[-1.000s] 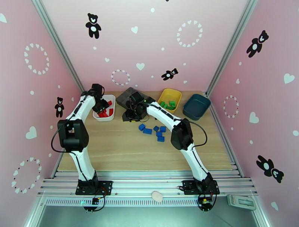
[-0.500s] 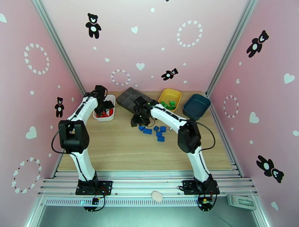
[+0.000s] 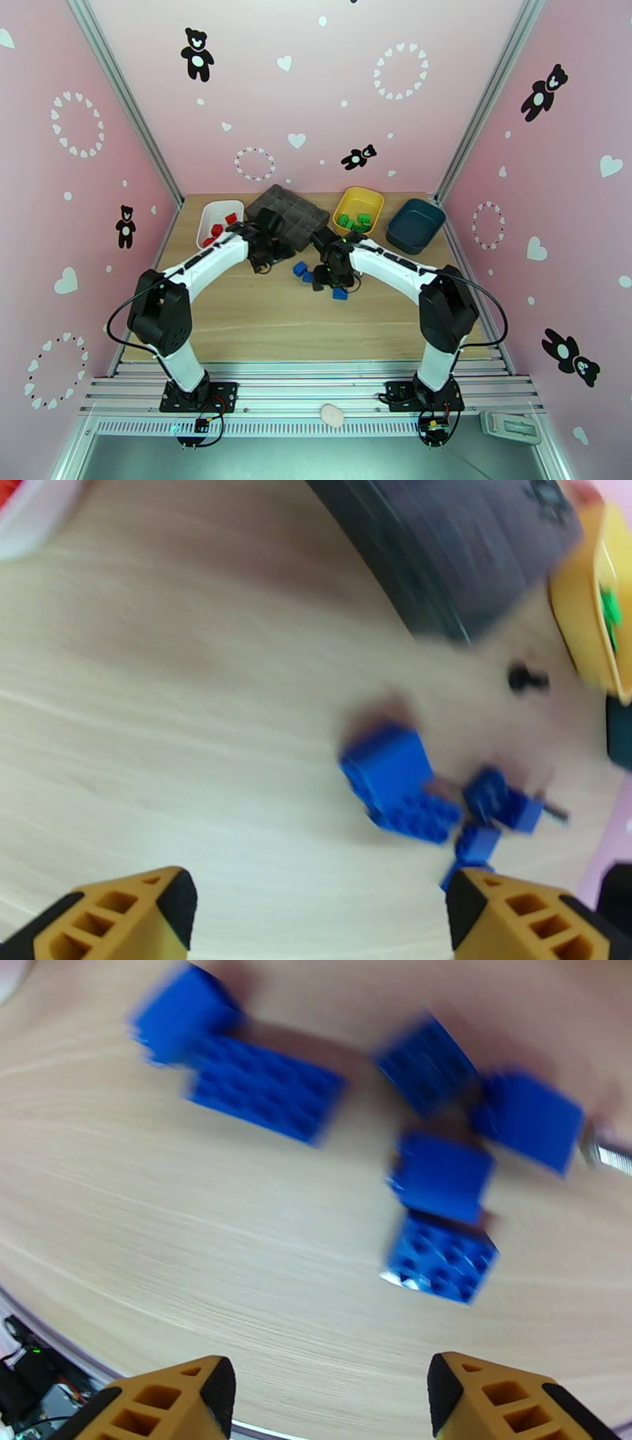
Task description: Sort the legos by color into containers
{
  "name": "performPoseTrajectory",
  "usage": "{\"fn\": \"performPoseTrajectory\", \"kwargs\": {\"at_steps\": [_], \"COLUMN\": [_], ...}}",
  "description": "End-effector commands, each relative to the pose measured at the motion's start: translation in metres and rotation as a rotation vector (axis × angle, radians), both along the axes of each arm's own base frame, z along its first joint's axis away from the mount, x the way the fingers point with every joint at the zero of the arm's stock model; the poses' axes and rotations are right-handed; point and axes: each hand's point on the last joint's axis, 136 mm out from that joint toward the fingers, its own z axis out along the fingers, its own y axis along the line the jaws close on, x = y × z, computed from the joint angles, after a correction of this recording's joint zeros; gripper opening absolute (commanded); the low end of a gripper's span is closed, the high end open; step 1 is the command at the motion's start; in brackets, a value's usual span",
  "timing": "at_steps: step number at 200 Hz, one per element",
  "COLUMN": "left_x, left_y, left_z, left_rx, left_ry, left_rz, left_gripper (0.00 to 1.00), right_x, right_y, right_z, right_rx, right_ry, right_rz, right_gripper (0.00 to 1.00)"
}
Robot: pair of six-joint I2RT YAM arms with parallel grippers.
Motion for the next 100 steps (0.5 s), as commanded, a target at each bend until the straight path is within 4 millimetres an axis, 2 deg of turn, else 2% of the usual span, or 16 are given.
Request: {"fn": "performPoseTrajectory", "kwargs": {"at_steps": [1,30,100], "left_x": [-0.003,-0.007,-0.006], "left_y": [-0.019,-0.030,-0.016], "left_z": [-0.009,-0.015,-0.009], "left_rx": [-0.046,-0.053,-0.033], "left_ry": [0.015,0.032,0.026], "left_rz": [0.022,0.015,0.037], "left_gripper": [0.89,0.89,0.89], "right_x": [-0.006,-0.015,-0.003], "right_y": [-0.013,-0.023,-0.024], "right_z": [-0.003,-0.024,-0.048], "right_rx": [-0.011,-0.029,-0.028], "right_ry": [-0.018,0.018,0.072], "right_rz": [-0.039,-0.071,-0.121], "right_gripper": [0.71,0.71,0.71]}}
